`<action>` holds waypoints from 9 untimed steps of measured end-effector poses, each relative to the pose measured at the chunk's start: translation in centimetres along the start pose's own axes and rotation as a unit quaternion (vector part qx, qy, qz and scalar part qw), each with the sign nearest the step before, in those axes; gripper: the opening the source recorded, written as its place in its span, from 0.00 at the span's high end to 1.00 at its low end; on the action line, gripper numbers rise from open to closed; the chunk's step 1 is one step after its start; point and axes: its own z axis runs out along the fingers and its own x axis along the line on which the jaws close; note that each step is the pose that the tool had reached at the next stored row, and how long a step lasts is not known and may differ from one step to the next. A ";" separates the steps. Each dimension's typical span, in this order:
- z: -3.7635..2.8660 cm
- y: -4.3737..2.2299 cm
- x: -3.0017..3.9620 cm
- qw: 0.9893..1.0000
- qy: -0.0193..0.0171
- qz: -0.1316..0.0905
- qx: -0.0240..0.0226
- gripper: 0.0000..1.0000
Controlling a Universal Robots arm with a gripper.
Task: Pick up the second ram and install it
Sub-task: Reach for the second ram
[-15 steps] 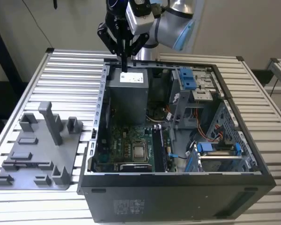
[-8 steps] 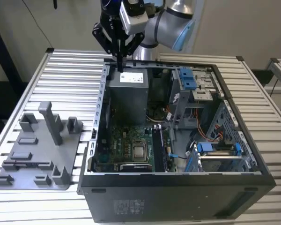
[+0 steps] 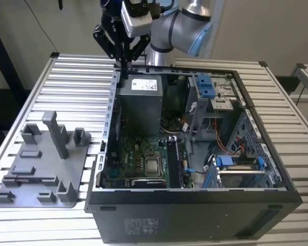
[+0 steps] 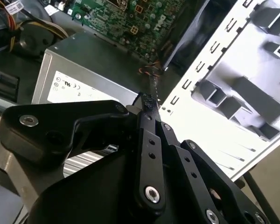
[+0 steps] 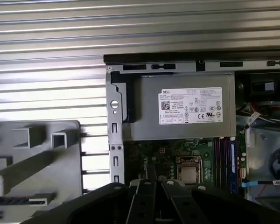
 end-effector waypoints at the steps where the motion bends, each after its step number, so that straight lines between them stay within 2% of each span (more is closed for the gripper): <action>1: 0.00 -0.02 0.23 1.000 0.000 0.000 0.000 0.89; 9: -0.03 -0.15 2.10 1.000 0.000 0.000 0.000 0.89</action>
